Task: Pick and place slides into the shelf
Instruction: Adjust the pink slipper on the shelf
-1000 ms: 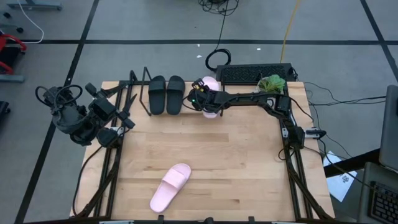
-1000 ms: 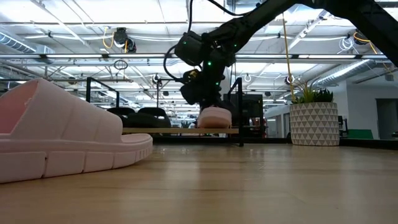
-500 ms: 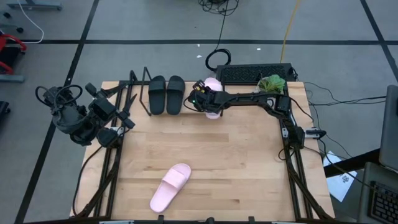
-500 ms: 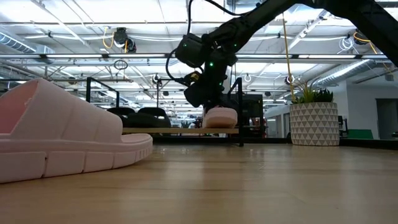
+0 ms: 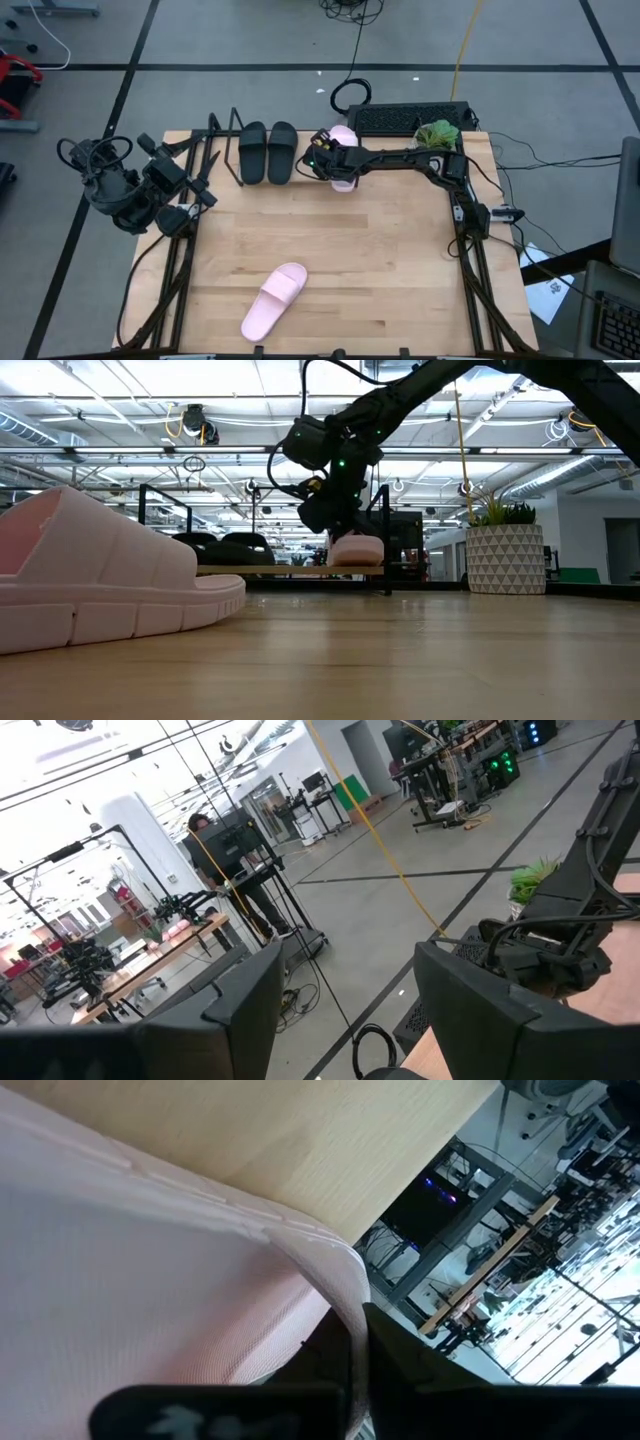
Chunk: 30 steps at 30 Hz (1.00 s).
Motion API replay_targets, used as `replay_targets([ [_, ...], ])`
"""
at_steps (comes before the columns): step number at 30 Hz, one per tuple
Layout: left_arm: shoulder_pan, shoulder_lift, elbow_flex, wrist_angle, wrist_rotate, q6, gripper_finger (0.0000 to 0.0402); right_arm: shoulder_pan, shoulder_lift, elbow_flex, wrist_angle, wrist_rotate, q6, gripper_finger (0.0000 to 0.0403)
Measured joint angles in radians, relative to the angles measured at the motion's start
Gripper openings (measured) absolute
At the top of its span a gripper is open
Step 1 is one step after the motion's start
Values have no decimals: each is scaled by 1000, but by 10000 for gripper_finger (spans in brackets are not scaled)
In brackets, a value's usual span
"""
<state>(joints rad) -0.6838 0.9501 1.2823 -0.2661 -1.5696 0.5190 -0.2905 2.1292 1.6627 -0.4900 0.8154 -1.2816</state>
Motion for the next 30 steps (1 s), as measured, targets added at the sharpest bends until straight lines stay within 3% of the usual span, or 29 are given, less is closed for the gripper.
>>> replay_targets([
  [30, 0, 0, 0, 0, 0, 0, 228, 0, 0, 0, 6, -7, 13, 25],
])
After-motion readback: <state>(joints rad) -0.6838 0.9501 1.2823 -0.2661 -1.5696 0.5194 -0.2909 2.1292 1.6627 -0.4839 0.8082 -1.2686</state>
